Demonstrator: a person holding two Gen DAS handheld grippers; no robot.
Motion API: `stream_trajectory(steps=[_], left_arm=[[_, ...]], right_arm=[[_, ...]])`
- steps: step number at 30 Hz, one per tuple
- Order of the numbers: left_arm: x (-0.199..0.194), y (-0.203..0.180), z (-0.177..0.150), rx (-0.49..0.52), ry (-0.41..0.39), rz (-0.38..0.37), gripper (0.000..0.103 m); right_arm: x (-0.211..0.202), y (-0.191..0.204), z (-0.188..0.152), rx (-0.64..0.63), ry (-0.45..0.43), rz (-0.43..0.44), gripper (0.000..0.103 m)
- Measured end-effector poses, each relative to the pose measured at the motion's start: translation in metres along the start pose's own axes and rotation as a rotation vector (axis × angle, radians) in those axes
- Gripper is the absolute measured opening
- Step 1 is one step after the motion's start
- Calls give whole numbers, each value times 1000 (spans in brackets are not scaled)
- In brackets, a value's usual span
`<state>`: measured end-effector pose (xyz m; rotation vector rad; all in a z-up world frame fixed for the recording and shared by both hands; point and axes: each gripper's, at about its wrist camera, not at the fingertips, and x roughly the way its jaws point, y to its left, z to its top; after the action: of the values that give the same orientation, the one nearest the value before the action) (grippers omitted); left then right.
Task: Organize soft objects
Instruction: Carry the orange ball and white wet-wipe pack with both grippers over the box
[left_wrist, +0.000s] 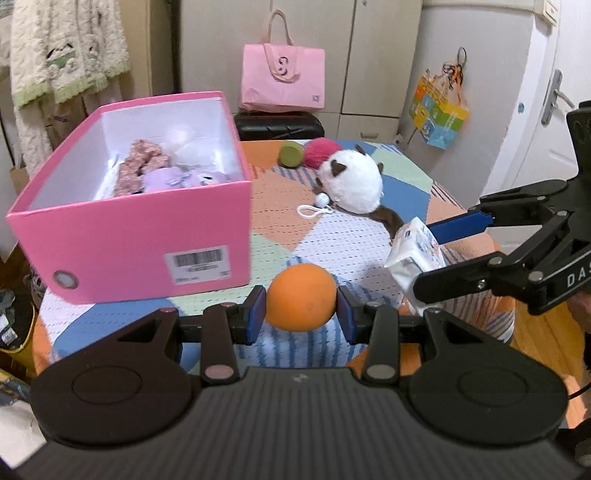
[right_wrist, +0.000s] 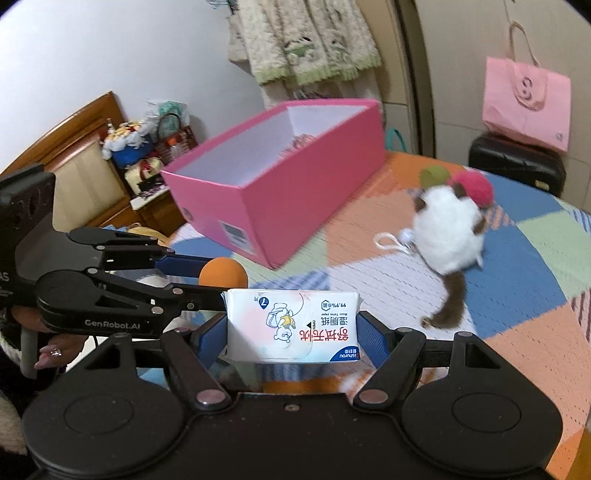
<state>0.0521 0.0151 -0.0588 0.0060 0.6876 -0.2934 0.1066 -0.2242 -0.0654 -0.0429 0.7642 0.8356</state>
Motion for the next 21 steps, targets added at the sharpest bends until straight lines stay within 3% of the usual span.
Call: stream_trajectory(steps=[12,21], left_arm=[[-47,42,18,-19,-126,69,40],[-49,82,51,-44,-200,116,40]], right_arm=[[-5,49,44,-143,-82,43,79],[27,66,79,-232,-143,39,79]])
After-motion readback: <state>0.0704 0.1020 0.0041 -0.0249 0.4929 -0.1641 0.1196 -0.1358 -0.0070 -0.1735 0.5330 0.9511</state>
